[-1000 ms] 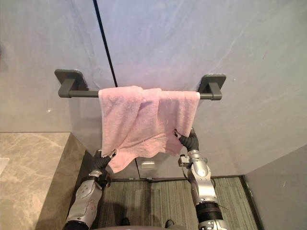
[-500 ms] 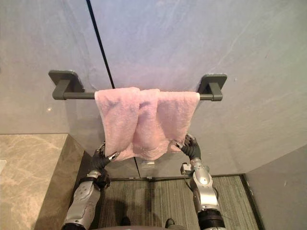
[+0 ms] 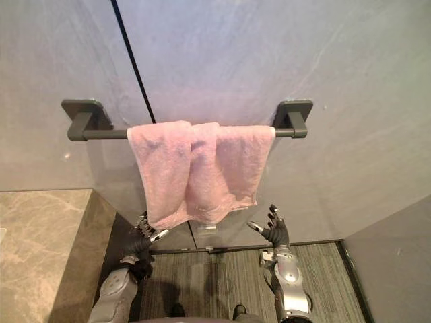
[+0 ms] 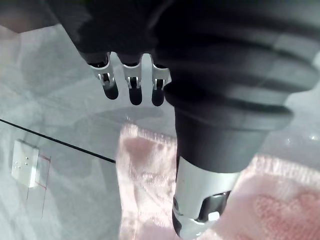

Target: Organize washtable

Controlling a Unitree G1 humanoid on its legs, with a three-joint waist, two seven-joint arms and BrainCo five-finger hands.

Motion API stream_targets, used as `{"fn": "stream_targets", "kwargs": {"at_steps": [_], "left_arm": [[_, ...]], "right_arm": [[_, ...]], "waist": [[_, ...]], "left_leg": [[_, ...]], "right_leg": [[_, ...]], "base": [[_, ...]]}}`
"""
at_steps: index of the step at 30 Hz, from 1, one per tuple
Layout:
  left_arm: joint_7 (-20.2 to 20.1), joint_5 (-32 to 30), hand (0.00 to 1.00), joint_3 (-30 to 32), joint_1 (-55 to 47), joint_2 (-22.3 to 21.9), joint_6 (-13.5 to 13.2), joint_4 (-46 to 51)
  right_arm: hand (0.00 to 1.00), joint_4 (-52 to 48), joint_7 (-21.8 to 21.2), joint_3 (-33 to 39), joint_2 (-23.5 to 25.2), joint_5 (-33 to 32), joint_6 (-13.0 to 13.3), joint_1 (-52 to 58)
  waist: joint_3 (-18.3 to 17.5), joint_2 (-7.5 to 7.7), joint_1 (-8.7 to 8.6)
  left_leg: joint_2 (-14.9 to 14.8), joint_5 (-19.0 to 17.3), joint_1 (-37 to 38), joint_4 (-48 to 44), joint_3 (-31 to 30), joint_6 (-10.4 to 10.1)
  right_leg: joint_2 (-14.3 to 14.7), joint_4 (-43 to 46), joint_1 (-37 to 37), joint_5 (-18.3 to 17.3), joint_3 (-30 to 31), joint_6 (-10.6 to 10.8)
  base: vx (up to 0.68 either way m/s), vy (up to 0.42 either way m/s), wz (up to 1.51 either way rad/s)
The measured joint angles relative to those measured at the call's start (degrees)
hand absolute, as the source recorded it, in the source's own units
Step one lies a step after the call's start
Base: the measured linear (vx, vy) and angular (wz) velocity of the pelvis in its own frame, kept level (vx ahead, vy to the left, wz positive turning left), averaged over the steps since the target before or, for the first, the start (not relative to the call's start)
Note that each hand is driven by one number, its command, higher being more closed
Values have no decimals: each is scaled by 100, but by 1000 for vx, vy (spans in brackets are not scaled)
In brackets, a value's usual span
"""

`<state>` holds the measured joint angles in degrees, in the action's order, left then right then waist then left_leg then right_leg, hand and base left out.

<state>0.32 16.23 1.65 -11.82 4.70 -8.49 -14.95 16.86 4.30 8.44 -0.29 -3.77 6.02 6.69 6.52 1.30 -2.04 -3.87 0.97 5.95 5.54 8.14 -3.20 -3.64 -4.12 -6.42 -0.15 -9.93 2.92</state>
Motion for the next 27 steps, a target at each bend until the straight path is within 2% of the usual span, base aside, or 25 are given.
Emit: {"fn": "stream_targets", "kwargs": {"at_steps": [5,9,12,18,21,24,27], "left_arm": [[240,13,0,911,-309,-224,13,1466],[344,165,0,1111,-316,-261,-198,2410],[371,170,0,1229,-315,-425,-322,3080],[405,168,0,1268,-247,-452,-667,4458],[388,235,0,1212,-160,-451,-836,5022],[204,540,0,836,-72,-443,-989,5419],[-191,803,0,-144,25,-307,-1063,5663]], "right_arm": [[0,-1058,296,904,-5,58,-18,313],[0,-1906,341,1322,-8,93,28,381],[0,-2602,338,1406,-5,-106,64,380],[0,-4040,323,1417,-10,-263,507,88],[0,-4637,226,1250,-13,-534,744,-156],[0,-5079,-139,801,-23,-970,1009,-351],[0,-5212,-566,57,-44,-1294,1176,-566]], "waist": [[23,-47,0],[22,-48,-1],[33,-79,-15],[30,-90,-21],[28,-94,-23],[25,-101,-24],[19,-107,-31]], "left_leg": [[1,-28,3,-2,17,-1],[3,-47,58,-3,16,2],[13,-60,79,-3,11,14],[33,-60,94,-5,-5,20],[36,-60,103,-6,-7,20],[37,-59,143,-6,-8,21],[48,-66,232,-6,-19,31]], "right_leg": [[-4,10,11,-2,31,3],[-11,15,-35,-15,26,19],[-29,81,-30,-47,26,46],[-51,112,-34,-56,12,52],[-53,123,-37,-57,12,52],[-59,179,-52,-82,12,54],[-70,213,-127,-113,1,61]], "base": [[0,0,-1],[0,0,0],[0,0,0],[0,0,0],[-22,-7,0],[-11,-4,0],[-38,-9,2]]}}
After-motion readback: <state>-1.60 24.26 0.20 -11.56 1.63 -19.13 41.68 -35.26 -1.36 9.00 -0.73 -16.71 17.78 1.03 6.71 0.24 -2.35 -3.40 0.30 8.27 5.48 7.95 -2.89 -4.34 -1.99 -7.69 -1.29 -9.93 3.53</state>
